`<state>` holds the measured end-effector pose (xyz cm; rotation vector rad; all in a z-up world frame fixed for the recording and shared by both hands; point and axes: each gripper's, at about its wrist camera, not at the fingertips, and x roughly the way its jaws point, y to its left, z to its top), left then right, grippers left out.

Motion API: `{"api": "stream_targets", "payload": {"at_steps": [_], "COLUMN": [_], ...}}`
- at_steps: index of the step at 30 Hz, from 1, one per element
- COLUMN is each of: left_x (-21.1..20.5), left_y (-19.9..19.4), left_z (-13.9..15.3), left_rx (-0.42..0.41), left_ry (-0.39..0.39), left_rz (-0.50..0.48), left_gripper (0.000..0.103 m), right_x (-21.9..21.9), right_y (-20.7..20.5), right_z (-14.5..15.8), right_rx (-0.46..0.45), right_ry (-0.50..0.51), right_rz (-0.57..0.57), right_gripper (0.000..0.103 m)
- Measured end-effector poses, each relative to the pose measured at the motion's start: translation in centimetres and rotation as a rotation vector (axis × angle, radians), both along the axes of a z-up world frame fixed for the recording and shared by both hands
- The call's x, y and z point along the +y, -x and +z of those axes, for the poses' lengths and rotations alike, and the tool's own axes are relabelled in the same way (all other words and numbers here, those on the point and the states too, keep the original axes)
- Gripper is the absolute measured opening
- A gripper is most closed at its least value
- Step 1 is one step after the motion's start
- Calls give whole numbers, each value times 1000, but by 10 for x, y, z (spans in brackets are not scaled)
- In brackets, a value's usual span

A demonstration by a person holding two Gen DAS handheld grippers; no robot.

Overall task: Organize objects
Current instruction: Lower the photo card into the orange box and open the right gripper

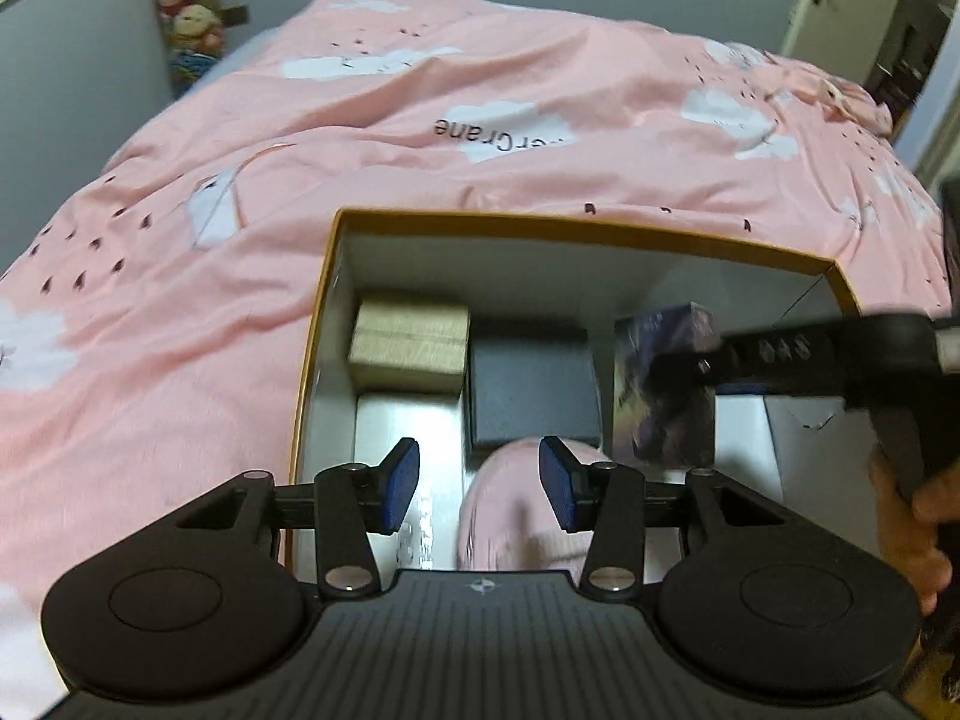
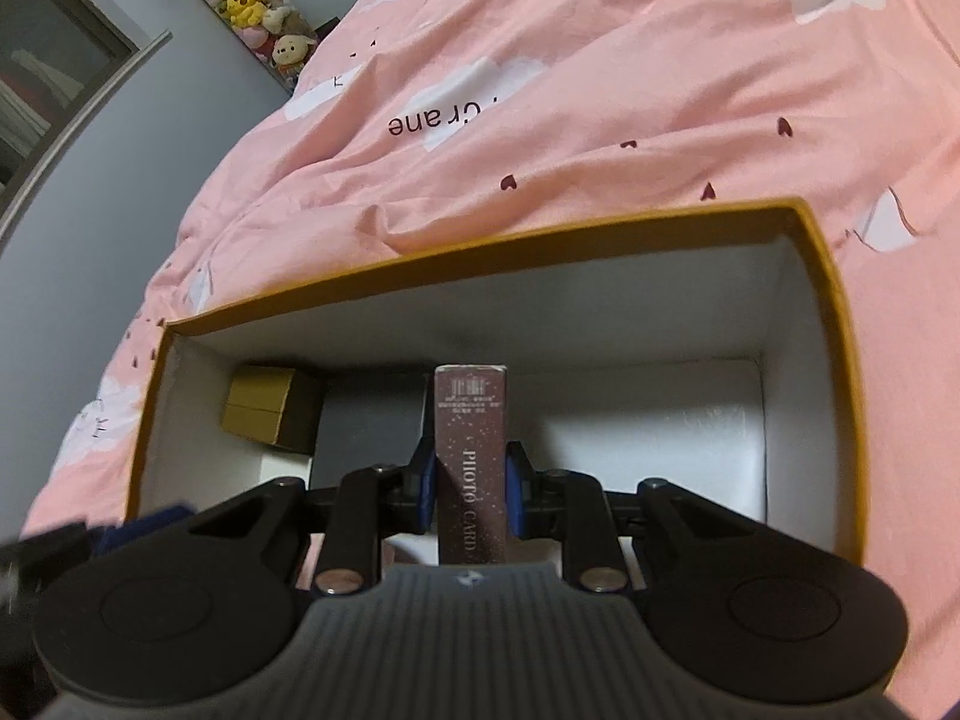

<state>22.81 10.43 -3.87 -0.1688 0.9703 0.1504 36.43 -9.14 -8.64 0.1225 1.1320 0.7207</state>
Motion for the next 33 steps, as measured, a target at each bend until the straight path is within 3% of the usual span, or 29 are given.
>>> {"api": "stream_targets", "payload": {"at_steps": [7,15,26,29,33], "left_x": [-8,-9,-4,-3,-2], "left_y": [9,10,15,16,19], "left_z": [-8,-17,-21,-20,-17], "left_rx": [-34,-38,-53,-65,-79], "left_ry": [-51,-7,58,80,94], "left_rz": [41,42,26,13,-23], "left_gripper": [52,52,52,52,52], "right_x": [18,12,18,17,19], "right_y": [2,-10,-6,-4,6], "right_z": [-2,-11,-15,-13,-8], "right_rx": [-14,43,-46,-66,-94], "right_ry": [27,49,213,222,268], "right_rz": [39,11,54,113,246], "right_gripper": [24,25,54,62,65]}}
